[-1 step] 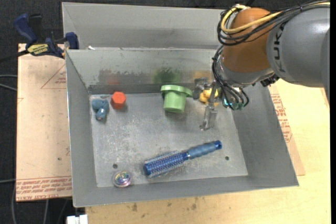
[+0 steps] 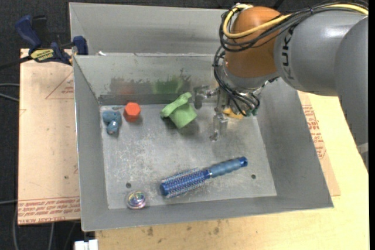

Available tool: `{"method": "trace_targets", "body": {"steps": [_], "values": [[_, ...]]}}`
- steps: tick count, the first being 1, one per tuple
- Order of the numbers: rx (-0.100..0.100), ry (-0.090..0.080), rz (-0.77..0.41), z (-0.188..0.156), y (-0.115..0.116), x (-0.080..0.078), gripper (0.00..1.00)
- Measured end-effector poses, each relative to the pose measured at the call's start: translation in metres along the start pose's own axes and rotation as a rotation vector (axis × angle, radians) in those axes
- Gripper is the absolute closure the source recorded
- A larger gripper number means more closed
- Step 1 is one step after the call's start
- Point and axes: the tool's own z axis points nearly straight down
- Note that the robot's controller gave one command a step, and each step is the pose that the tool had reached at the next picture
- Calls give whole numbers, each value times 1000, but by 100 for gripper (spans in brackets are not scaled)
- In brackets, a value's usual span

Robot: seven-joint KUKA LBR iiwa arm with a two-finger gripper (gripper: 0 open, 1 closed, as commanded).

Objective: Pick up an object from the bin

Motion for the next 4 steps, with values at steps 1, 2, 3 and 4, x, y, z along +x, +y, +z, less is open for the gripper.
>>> {"method": "trace_targets", "body": {"steps": [1, 2, 3, 4], "values": [[-1, 9, -54, -1, 25, 87, 0], [2, 2, -1, 41, 35, 56, 0], [3, -9, 0, 37, 34, 54, 100], [1, 0, -1, 41, 35, 58, 0]]}}
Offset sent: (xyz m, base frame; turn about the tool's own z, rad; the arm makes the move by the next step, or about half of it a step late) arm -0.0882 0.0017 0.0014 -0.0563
